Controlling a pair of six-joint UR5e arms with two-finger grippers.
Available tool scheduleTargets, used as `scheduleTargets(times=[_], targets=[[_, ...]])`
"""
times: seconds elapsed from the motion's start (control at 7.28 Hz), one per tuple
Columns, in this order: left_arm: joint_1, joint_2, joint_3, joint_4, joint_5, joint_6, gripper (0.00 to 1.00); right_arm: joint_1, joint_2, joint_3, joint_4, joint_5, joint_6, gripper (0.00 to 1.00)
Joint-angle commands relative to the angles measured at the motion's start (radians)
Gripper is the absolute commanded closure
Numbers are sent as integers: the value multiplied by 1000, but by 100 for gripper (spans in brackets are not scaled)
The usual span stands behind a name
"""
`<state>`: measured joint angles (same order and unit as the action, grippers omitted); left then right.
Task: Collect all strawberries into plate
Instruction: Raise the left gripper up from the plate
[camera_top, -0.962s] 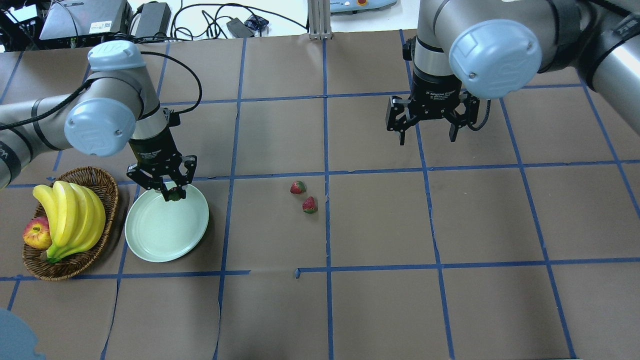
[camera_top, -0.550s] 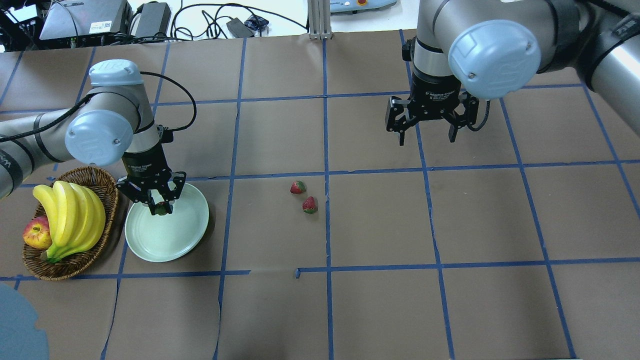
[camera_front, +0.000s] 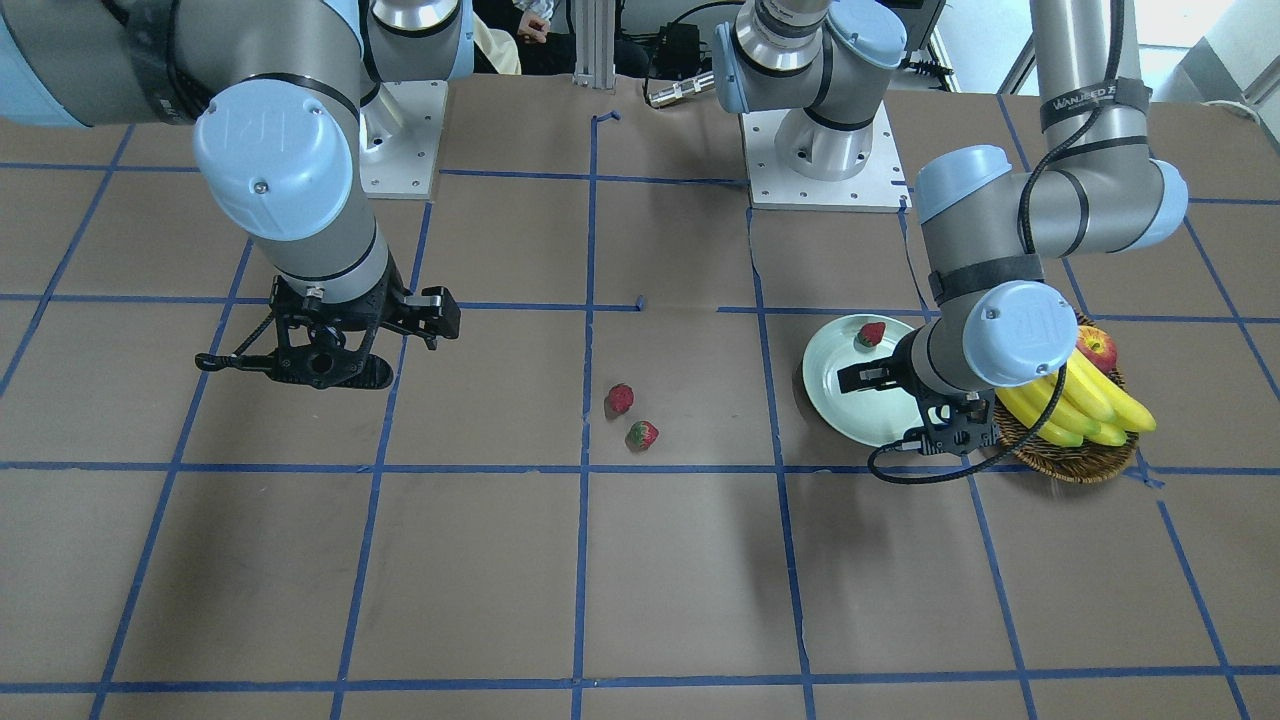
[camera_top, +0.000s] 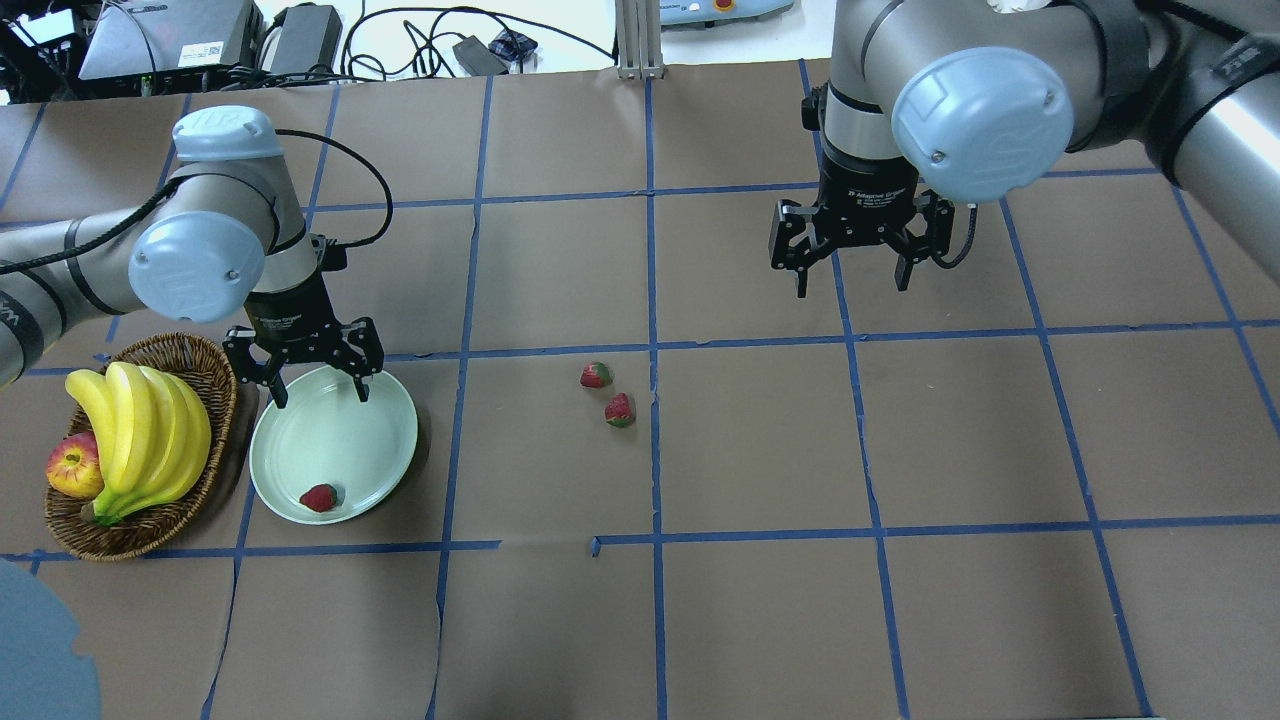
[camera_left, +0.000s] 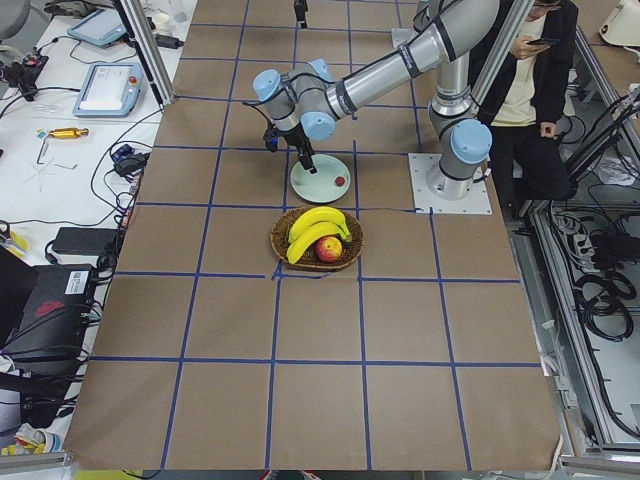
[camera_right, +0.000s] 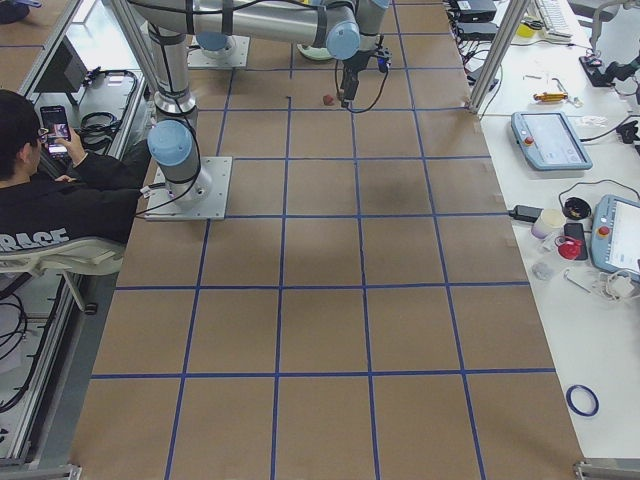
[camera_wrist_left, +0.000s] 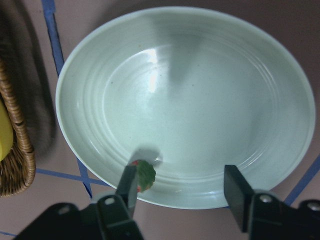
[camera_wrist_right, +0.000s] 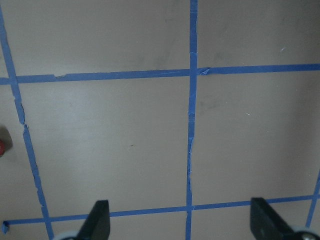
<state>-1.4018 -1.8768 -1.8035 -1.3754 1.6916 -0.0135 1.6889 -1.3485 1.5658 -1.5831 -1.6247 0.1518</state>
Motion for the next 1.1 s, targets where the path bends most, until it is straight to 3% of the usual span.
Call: scheduleTargets(times=[0.0, 0.27, 0.69, 0.96], targets=[[-23, -5, 39, 16, -140, -92, 0, 1, 0, 0, 0, 0, 0, 0], [-115, -28, 38, 128, -150, -223, 0, 0, 0, 5, 2, -1, 0, 0], [-216, -94, 36, 261, -332, -415, 6, 1, -1, 22, 0, 0, 0, 0], [-285, -142, 36, 343, -336, -456, 6, 2, -1, 22, 0, 0, 2, 0]])
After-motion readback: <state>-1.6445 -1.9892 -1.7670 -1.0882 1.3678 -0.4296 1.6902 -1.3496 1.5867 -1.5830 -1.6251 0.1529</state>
